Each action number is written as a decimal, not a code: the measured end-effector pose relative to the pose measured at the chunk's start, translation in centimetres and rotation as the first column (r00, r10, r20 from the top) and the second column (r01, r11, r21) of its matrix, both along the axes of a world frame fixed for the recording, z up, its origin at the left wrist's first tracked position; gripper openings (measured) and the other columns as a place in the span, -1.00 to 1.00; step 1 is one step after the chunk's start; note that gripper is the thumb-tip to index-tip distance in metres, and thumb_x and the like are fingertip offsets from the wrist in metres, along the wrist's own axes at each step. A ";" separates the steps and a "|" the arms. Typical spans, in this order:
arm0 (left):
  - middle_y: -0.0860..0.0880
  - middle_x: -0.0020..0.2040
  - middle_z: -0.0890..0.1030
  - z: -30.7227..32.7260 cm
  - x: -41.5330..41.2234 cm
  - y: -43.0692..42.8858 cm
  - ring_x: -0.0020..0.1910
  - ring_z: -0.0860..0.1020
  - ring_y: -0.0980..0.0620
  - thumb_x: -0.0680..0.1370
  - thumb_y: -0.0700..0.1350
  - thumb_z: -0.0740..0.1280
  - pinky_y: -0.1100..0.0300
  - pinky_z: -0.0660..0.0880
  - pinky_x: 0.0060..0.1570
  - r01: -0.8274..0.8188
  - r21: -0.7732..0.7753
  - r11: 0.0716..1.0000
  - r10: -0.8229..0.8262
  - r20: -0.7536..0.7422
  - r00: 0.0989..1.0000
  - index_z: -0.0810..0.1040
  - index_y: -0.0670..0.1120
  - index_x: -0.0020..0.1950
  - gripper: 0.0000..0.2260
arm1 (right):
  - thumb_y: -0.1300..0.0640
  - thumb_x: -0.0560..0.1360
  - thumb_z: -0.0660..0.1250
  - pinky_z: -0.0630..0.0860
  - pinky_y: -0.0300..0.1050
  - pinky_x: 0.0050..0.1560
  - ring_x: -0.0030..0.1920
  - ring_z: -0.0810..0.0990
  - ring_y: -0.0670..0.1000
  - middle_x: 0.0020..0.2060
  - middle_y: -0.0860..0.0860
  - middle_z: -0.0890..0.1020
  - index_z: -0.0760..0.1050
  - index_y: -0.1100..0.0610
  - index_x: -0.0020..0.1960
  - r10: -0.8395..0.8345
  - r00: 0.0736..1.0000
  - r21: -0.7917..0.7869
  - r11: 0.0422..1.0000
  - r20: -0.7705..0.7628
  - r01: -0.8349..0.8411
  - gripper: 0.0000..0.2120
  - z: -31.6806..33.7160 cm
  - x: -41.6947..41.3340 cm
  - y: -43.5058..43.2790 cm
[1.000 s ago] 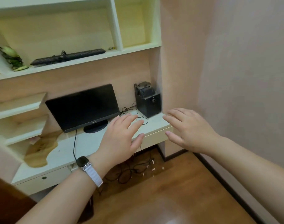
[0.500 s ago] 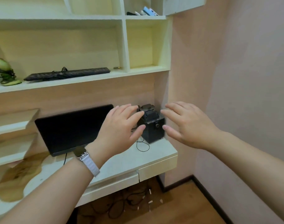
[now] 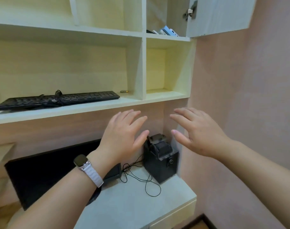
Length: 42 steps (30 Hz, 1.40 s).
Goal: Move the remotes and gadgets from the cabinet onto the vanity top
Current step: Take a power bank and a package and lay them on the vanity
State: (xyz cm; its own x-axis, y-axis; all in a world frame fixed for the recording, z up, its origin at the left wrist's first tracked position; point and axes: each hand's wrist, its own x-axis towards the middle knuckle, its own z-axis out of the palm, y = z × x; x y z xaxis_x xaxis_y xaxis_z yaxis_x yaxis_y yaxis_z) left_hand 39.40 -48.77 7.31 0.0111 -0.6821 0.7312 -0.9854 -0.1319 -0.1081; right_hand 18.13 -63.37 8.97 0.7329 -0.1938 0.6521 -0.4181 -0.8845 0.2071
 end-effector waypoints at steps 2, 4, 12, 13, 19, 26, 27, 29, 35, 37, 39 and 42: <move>-0.10 0.29 0.56 0.6 1.3 -1.2 0.31 0.47 -0.13 0.55 0.13 0.20 -0.10 0.33 0.31 0.014 -0.001 1.000 -0.014 0.003 1.000 0.56 -0.06 0.30 -0.58 | -0.16 0.54 0.15 0.46 0.10 0.21 0.27 0.51 0.18 0.25 0.12 0.57 0.51 0.13 0.31 -0.014 1.000 0.012 1.000 -0.007 0.015 -0.50 0.4 1.5 -1.1; -0.10 0.28 0.56 1.4 2.4 -2.6 0.30 0.48 -0.13 0.55 0.12 0.20 -0.08 0.35 0.29 0.023 -0.002 1.000 -0.023 0.031 0.999 0.56 -0.07 0.30 -0.57 | -0.17 0.54 0.14 0.45 0.10 0.23 0.28 0.51 0.18 0.26 0.11 0.57 0.51 0.13 0.32 -0.026 1.000 0.014 1.000 -0.007 0.026 -0.49 1.0 2.8 -2.4; -0.09 0.20 0.60 5.2 5.0 -9.3 0.18 0.53 -0.13 0.52 0.12 0.21 -0.02 0.39 0.20 0.022 -0.082 0.996 -0.014 0.106 0.994 0.60 -0.07 0.21 -0.60 | -0.17 0.53 0.13 0.48 0.09 0.14 0.22 0.54 0.19 0.23 0.10 0.58 0.52 0.13 0.25 -0.027 0.997 -0.009 1.000 0.076 0.028 -0.51 4.1 6.4 -9.1; -0.09 0.21 0.60 5.8 5.4 -10.3 0.19 0.53 -0.12 0.53 0.12 0.21 -0.01 0.38 0.19 0.022 -0.088 0.996 -0.011 0.122 0.992 0.60 -0.06 0.21 -0.60 | -0.17 0.52 0.14 0.48 0.08 0.14 0.20 0.55 0.19 0.21 0.10 0.59 0.53 0.12 0.24 -0.023 0.994 -0.012 1.000 0.103 0.024 -0.52 4.7 6.8 -10.3; -0.07 0.24 0.57 10.7 6.9 -15.8 0.22 0.51 -0.10 0.54 0.12 0.22 0.00 0.40 0.14 -0.012 -0.173 0.985 0.038 0.144 0.989 0.55 -0.08 0.29 -0.58 | -0.16 0.50 0.14 0.50 0.07 0.08 0.16 0.58 0.19 0.19 0.13 0.60 0.56 0.14 0.23 0.042 0.978 -0.058 0.998 0.203 -0.031 -0.50 9.6 9.1 -17.6; -0.15 0.24 0.57 17.9 7.2 -21.1 0.20 0.53 -0.17 0.54 0.10 0.23 -0.05 0.49 0.10 -0.062 -0.274 0.960 0.141 0.278 0.950 0.54 -0.14 0.29 -0.56 | -0.18 0.51 0.12 0.48 0.08 0.10 0.18 0.53 0.20 0.20 0.12 0.57 0.52 0.16 0.26 0.170 0.951 -0.131 0.981 0.259 -0.140 -0.47 16.9 10.9 -25.2; -0.16 0.24 0.57 19.0 7.1 -21.7 0.20 0.52 -0.17 0.54 0.09 0.23 -0.06 0.49 0.11 -0.064 -0.289 0.955 0.153 0.296 0.943 0.54 -0.15 0.30 -0.56 | -0.18 0.51 0.12 0.47 0.08 0.12 0.20 0.51 0.19 0.21 0.11 0.55 0.51 0.15 0.26 0.200 0.943 -0.133 0.977 0.265 -0.170 -0.47 17.8 11.2 -25.9; -0.16 0.24 0.56 21.3 6.7 -22.7 0.19 0.51 -0.17 0.54 0.07 0.25 -0.07 0.50 0.11 -0.059 -0.301 0.952 0.169 0.356 0.919 0.53 -0.15 0.30 -0.58 | -0.16 0.54 0.14 0.46 0.05 0.16 0.23 0.48 0.15 0.24 0.08 0.52 0.49 0.13 0.28 0.257 0.920 -0.107 0.966 0.295 -0.236 -0.52 19.7 12.0 -27.0; -0.09 0.21 0.56 29.2 5.7 -25.7 0.16 0.52 -0.16 0.56 0.03 0.27 0.04 0.50 0.00 -0.138 -0.186 0.973 0.205 0.414 0.887 0.52 -0.09 0.30 -0.65 | -0.04 0.57 0.22 0.36 -0.10 -0.04 0.03 0.42 -0.02 0.18 -0.04 0.47 0.44 0.02 0.31 0.322 0.858 0.052 0.927 0.400 -0.373 -0.67 26.0 14.4 -28.5; -0.06 0.24 0.54 31.6 5.9 -26.9 0.19 0.50 -0.15 0.57 0.05 0.29 0.07 0.44 0.00 -0.217 -0.079 0.973 0.228 0.455 0.860 0.49 -0.04 0.33 -0.64 | -0.05 0.57 0.21 0.37 -0.10 -0.04 0.04 0.43 -0.02 0.20 -0.03 0.46 0.42 0.01 0.33 0.281 0.893 0.076 0.942 0.352 -0.327 -0.65 27.7 15.4 -28.9; -0.01 0.26 0.51 33.5 5.8 -28.1 0.20 0.49 -0.10 0.57 0.09 0.26 0.12 0.39 -0.05 -0.363 0.027 0.931 0.298 0.518 0.802 0.44 0.02 0.37 -0.62 | -0.06 0.56 0.21 0.43 -0.06 0.00 0.12 0.48 0.05 0.22 0.00 0.49 0.41 0.01 0.34 0.222 0.937 0.083 0.964 0.271 -0.252 -0.62 29.1 16.1 -29.4; 0.04 0.26 0.52 35.1 5.7 -29.6 0.18 0.51 -0.06 0.59 0.11 0.23 0.14 0.40 -0.06 -0.603 0.171 0.779 0.414 0.583 0.699 0.37 0.09 0.39 -0.62 | -0.07 0.54 0.24 0.51 -0.01 -0.02 0.07 0.54 0.13 0.16 0.07 0.56 0.42 0.05 0.32 0.136 0.978 0.059 0.987 0.157 -0.147 -0.61 30.8 16.9 -30.0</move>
State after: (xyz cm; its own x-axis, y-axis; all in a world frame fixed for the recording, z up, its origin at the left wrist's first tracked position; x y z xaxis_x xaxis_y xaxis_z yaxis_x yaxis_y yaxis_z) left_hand 45.10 -78.38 42.39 0.1390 -0.8713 0.4707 -0.5681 -0.4595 -0.6827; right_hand 35.05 -93.40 39.76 0.6493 -0.1442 0.7467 -0.3094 -0.9470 0.0861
